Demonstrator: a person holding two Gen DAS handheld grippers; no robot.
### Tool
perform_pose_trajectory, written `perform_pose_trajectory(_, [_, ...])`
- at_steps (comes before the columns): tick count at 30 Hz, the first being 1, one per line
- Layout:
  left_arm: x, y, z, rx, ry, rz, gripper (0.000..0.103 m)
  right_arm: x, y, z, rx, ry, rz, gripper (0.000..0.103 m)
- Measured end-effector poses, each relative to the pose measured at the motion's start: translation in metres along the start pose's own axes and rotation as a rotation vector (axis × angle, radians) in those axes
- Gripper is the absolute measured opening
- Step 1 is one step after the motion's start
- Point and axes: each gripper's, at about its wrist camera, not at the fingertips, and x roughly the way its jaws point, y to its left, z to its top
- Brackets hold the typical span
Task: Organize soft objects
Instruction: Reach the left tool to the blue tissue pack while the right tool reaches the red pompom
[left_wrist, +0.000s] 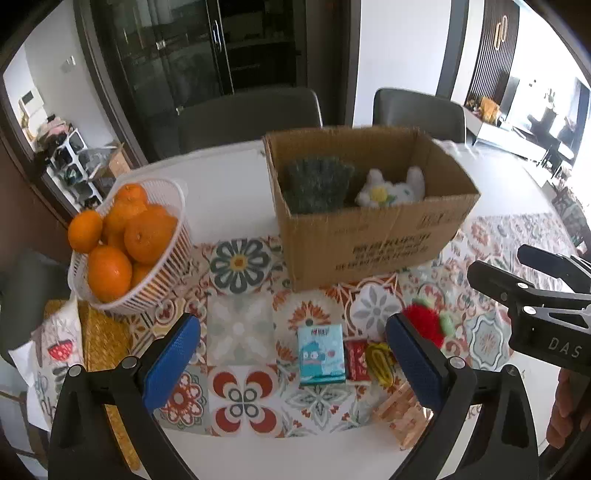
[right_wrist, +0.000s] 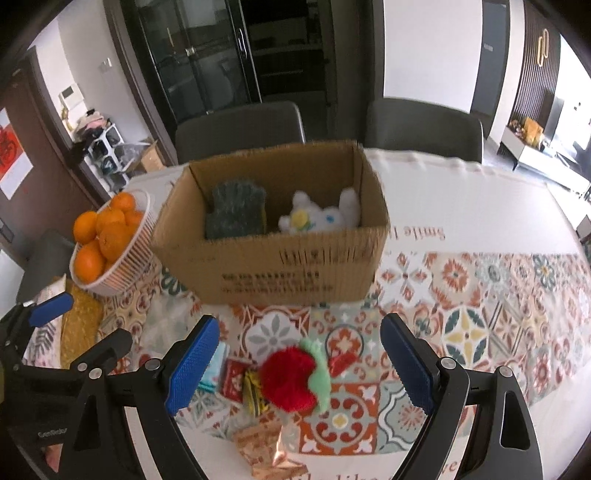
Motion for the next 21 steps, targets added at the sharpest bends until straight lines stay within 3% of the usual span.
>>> perform_pose_trajectory(21, [0.070,-0.008,-0.048,0.007,0.189,-0.031,0.102,0.068,-0.014,-0.058,0.036,0.216,0.014,0.090])
